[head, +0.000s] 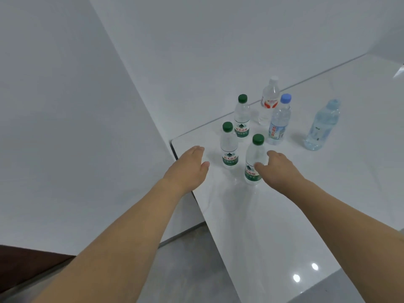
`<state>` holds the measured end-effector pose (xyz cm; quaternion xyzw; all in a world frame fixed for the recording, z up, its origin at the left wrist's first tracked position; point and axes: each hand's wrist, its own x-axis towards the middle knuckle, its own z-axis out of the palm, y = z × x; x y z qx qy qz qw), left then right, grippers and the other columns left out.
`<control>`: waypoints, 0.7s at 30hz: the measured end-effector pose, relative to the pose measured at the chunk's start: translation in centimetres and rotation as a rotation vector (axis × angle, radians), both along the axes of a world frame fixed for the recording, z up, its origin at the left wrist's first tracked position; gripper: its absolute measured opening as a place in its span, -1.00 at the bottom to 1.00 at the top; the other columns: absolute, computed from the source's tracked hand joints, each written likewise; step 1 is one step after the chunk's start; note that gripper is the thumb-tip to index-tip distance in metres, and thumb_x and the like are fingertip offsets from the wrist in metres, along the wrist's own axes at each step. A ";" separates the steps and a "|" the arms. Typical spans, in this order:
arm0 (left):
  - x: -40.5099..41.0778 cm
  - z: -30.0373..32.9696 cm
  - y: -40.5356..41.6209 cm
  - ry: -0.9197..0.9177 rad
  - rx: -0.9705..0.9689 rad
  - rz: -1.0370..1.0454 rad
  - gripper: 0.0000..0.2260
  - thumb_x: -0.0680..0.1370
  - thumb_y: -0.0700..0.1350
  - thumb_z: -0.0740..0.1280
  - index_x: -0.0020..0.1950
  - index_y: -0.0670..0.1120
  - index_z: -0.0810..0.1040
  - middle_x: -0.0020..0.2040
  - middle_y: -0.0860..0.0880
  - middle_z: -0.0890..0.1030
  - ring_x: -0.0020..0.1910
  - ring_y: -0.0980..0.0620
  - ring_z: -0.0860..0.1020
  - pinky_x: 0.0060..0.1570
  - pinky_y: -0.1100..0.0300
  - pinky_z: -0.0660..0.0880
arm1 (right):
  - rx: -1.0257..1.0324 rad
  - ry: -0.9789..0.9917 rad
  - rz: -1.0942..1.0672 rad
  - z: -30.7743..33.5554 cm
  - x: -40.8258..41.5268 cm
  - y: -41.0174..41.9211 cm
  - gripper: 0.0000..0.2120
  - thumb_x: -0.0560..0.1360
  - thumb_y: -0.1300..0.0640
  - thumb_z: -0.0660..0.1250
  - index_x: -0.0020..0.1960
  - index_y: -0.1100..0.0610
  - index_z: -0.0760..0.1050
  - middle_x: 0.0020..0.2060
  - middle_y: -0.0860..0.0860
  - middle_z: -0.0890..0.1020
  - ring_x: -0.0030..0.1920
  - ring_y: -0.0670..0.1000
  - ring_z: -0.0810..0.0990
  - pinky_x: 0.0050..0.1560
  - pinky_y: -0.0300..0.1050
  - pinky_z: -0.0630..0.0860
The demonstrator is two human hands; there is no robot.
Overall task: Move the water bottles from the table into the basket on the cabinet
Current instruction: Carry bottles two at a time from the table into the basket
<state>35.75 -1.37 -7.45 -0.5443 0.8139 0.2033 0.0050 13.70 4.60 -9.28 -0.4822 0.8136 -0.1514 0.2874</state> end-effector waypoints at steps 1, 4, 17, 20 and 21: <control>-0.6 0.0 -0.7 0.014 0.003 0.011 -0.50 0.69 0.00 0.08 0.60 -0.14 0.09 0.61 -0.05 0.10 0.58 0.03 0.08 0.50 0.14 0.06 | -0.006 0.004 -0.003 -0.1 -0.4 -0.5 -0.49 0.56 -0.03 0.19 0.40 0.25 0.29 0.35 0.21 0.39 0.33 0.25 0.38 0.24 0.08 0.37; -2.6 -0.4 -2.5 0.065 0.000 0.059 -0.49 0.69 0.00 0.09 0.60 -0.16 0.10 0.61 -0.06 0.13 0.57 0.01 0.11 0.50 0.12 0.10 | -0.055 -0.015 0.009 -0.9 -1.7 -2.2 -0.46 0.56 -0.06 0.22 0.42 0.23 0.28 0.36 0.20 0.39 0.33 0.23 0.39 0.25 0.09 0.37; -11.5 -3.5 -7.0 0.316 0.072 0.483 -0.47 0.64 0.09 0.19 0.58 -0.03 0.18 0.55 0.02 0.26 0.49 0.00 0.28 0.43 0.10 0.25 | -0.296 -0.325 0.273 -5.9 -7.0 -7.7 -0.56 0.52 -0.11 0.32 0.32 0.05 0.41 0.20 -0.02 0.52 0.21 0.00 0.48 0.23 -0.05 0.43; -13.0 -4.1 -8.4 0.417 0.050 0.551 -0.59 0.61 0.06 0.25 0.44 -0.01 0.35 0.34 0.03 0.48 0.31 0.00 0.44 0.17 0.19 0.35 | -0.294 -0.384 0.318 -7.0 -7.6 -8.5 -0.61 0.53 -0.14 0.29 0.27 0.03 0.43 0.13 -0.04 0.54 0.11 -0.01 0.51 0.15 -0.03 0.48; -13.5 -4.4 -8.8 0.441 0.051 0.571 -0.62 0.60 0.05 0.27 0.39 -0.01 0.38 0.25 0.03 0.52 0.22 -0.02 0.48 0.09 0.19 0.37 | -0.293 -0.410 0.318 -7.3 -7.6 -8.8 -0.63 0.53 -0.13 0.27 0.26 0.03 0.43 0.11 -0.04 0.55 0.09 -0.01 0.52 0.13 -0.03 0.49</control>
